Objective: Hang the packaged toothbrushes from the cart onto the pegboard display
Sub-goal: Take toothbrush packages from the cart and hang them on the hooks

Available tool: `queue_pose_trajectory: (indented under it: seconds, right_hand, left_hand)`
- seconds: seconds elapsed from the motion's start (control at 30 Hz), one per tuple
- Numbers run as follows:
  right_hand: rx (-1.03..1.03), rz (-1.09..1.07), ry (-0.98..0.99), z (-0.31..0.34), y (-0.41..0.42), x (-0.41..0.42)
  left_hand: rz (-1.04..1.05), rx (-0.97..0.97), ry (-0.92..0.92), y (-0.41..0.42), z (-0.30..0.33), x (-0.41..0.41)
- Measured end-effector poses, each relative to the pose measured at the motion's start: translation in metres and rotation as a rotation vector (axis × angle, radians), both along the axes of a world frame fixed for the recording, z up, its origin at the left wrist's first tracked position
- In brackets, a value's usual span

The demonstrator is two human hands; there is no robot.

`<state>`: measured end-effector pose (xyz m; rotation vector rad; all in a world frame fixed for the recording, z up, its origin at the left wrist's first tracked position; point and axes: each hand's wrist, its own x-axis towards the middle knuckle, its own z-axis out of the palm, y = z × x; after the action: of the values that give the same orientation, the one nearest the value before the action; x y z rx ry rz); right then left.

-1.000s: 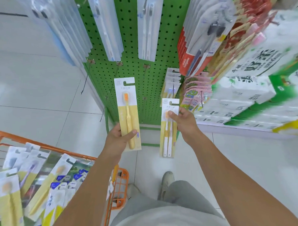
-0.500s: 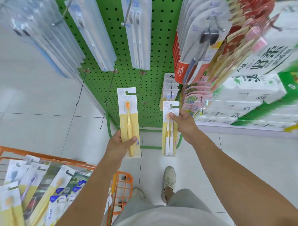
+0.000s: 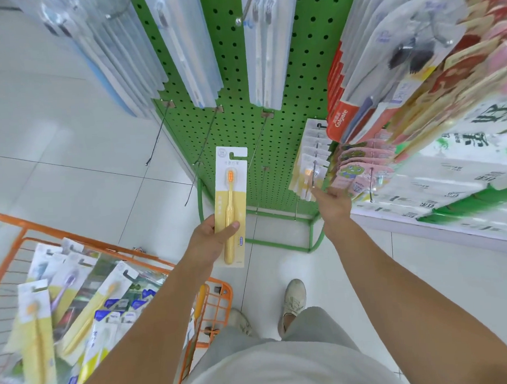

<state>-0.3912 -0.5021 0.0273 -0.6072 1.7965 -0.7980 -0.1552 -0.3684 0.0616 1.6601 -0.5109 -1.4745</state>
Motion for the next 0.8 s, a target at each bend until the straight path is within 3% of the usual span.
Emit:
queue_pose_trajectory:
  seconds: [0.07,0.13,0.2,0.3,0.4,0.8]
  right_hand:
    - [0.123,0.01,-0.021,0.003,0.018,0.006]
    - [0.189,0.101,-0.209,0.016,0.046,0.022]
    - [0.117,0.348,-0.351,0.032,0.069,0.044]
    - [-0.049,0.595,-0.374,0.046,0.077,0.076]
    - [-0.132,0.553,-0.277,0.044,0.071,0.098]
    - [0.0,0.453,-0.214,0.029,0.065,0.113]
  left_hand:
    - [0.005,-0.011,0.008,-0.003,-0.002,0.002]
    - [-0.015,-0.01,0.011,-0.006,-0.004,0.002]
    - [-0.064,-0.012,0.014,-0.008,-0.006,0.0]
    - [-0.131,-0.012,0.008,-0.009,-0.008,-0.002]
    - [-0.142,-0.014,0.025,-0.007,-0.01,0.002]
    - [-0.24,0.079,-0.074,0.0,-0.02,0.013]
